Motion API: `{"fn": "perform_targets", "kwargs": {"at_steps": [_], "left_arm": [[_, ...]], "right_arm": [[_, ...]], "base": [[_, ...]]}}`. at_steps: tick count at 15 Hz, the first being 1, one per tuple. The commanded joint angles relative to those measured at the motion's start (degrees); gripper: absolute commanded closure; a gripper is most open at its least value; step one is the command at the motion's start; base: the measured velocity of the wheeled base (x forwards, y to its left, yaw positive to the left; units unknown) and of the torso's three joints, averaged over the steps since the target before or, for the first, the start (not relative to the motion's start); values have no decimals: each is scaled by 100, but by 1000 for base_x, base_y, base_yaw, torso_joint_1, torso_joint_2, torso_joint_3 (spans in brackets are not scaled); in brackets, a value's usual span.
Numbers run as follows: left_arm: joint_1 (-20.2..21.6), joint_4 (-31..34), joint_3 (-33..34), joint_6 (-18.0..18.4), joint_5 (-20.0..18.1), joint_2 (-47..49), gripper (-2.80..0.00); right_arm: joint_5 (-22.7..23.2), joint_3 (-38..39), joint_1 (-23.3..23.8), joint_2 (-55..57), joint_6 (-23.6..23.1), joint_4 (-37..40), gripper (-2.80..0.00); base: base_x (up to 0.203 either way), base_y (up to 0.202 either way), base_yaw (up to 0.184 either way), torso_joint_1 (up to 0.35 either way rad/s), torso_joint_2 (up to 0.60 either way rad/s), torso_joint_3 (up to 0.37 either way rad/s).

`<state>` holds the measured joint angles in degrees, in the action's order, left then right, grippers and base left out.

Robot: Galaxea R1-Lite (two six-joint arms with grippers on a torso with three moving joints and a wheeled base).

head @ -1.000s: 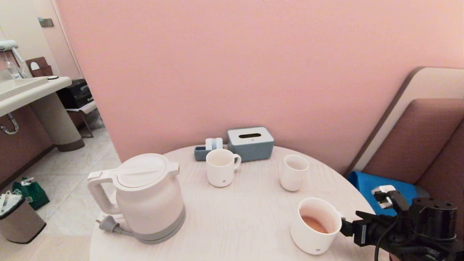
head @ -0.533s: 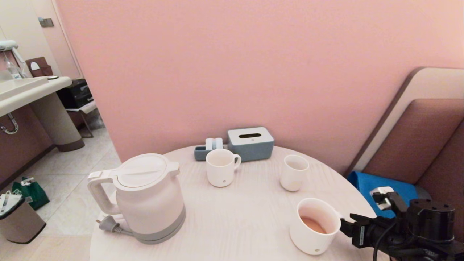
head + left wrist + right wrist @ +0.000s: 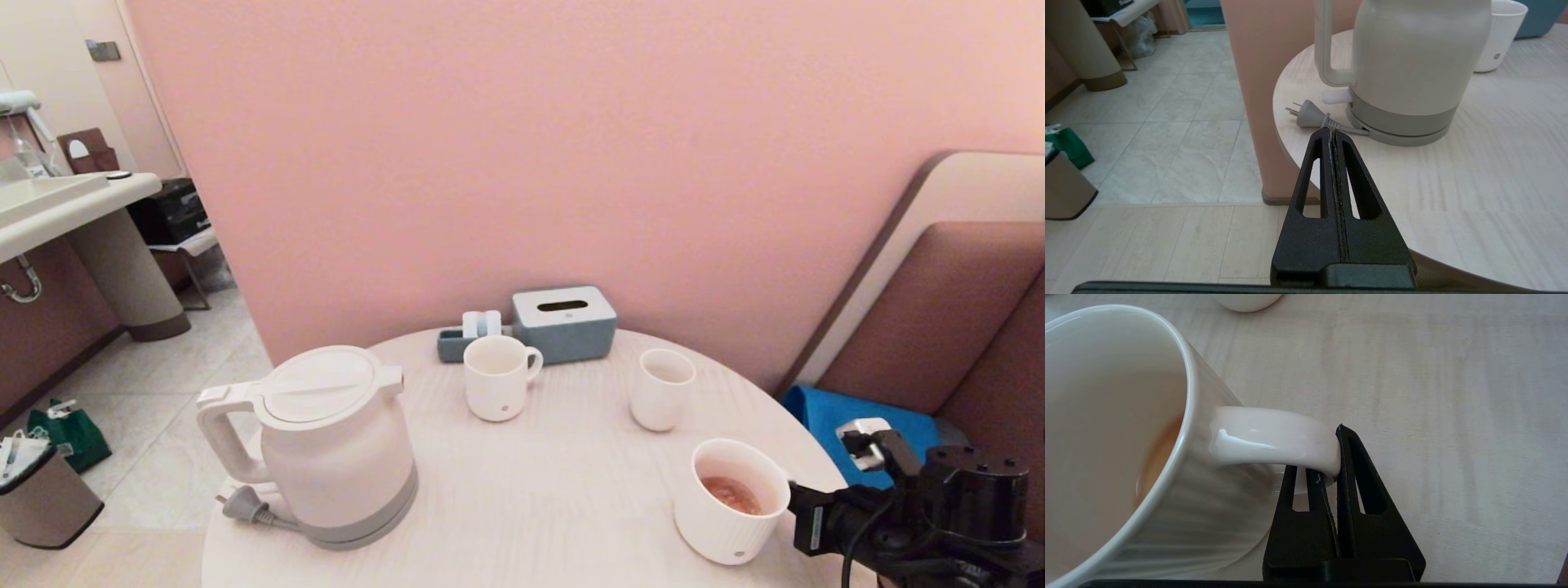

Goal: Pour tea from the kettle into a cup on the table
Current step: Pick up the cup

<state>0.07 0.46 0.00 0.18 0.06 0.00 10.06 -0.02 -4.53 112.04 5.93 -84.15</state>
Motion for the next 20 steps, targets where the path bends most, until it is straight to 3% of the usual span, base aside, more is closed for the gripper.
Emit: {"fn": "perform_targets", "kwargs": {"at_steps": [1,6,14,20], "left_arm": [[1,-2,0,-1,3,9,0],[1,-2,0,-1,3,9,0],[1,-2,0,-1,3,9,0],[1,-2,0,-1,3,9,0]], "right_arm": [[5,2,-4,-7,-4,-40,0],[-12,2,5,-90,9,-52,0],[-139,-78,21,-124,419,-321,0],[-188,-458,456,-291,391,-242,0]], "base": [[0,0,0,0,0,0],[0,0,0,0,0,0],[0,0,0,0,0,0],[0,0,0,0,0,0]]}}
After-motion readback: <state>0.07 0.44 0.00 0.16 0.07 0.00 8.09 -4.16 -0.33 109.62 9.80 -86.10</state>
